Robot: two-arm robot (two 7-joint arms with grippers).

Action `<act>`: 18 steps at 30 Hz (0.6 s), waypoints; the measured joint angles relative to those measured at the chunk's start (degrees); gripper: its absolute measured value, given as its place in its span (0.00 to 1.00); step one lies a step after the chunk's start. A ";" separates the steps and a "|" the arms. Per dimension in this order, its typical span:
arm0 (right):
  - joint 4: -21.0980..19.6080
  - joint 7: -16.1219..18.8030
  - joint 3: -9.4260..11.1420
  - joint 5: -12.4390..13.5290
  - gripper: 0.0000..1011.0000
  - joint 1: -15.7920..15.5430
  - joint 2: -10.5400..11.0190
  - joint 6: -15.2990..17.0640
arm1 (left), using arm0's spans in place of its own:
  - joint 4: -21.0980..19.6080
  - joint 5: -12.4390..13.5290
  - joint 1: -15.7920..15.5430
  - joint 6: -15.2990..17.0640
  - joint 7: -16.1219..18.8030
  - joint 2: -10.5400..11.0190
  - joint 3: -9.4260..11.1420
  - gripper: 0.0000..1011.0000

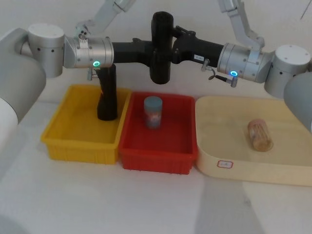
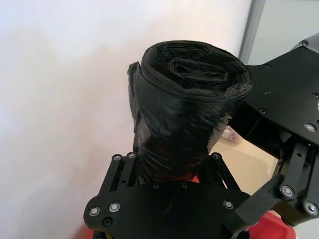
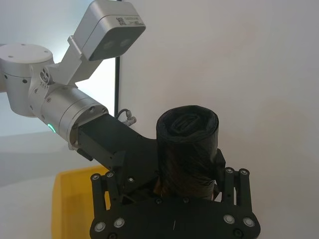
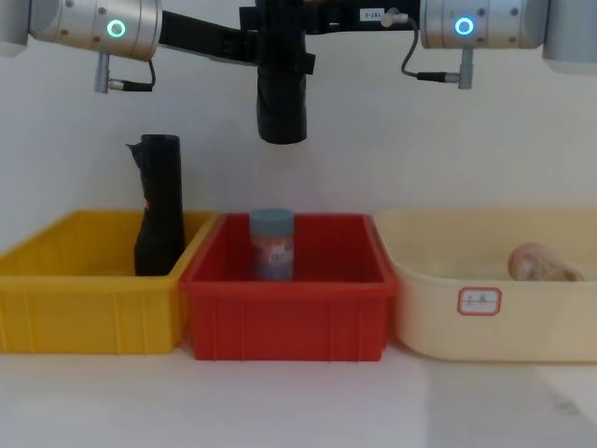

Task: Pick up the garbage bag with the one hand and transfer it to the other hand.

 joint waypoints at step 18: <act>-4.15 -1.37 -0.31 1.01 0.99 -1.52 1.70 1.16 | 0.01 -0.02 -0.01 -0.01 0.00 0.01 0.00 0.47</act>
